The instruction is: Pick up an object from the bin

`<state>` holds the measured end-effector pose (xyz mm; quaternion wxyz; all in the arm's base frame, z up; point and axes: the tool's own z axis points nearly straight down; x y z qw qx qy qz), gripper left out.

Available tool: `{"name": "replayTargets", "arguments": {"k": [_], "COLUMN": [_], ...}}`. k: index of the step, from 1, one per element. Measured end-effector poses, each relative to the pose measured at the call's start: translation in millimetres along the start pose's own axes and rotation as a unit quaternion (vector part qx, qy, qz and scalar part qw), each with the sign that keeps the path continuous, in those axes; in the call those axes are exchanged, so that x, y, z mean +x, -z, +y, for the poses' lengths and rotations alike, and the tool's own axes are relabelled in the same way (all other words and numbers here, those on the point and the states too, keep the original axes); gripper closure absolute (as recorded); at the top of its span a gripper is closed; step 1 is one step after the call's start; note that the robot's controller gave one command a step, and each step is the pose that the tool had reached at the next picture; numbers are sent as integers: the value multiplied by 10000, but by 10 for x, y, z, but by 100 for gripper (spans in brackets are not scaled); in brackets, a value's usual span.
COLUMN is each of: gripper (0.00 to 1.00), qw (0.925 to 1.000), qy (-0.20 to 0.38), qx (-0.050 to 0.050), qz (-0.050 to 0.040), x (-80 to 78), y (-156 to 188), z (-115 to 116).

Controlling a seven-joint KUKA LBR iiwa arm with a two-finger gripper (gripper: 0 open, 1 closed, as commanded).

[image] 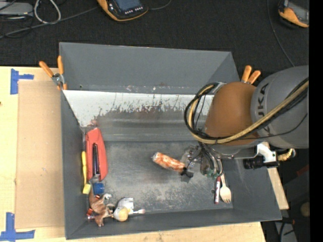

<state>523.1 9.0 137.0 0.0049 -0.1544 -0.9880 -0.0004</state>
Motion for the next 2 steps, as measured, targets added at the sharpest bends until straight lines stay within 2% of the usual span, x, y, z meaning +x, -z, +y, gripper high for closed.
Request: {"name": "replayTargets", "arguments": {"k": [1, 2], "gripper": [100, 100], "qw": [10000, 10000], "qy": [54, 34], "qx": [-11, 4], "qz": [-20, 18], "x": [-17, 18], "y": [294, 863], "z": [78, 104]}}
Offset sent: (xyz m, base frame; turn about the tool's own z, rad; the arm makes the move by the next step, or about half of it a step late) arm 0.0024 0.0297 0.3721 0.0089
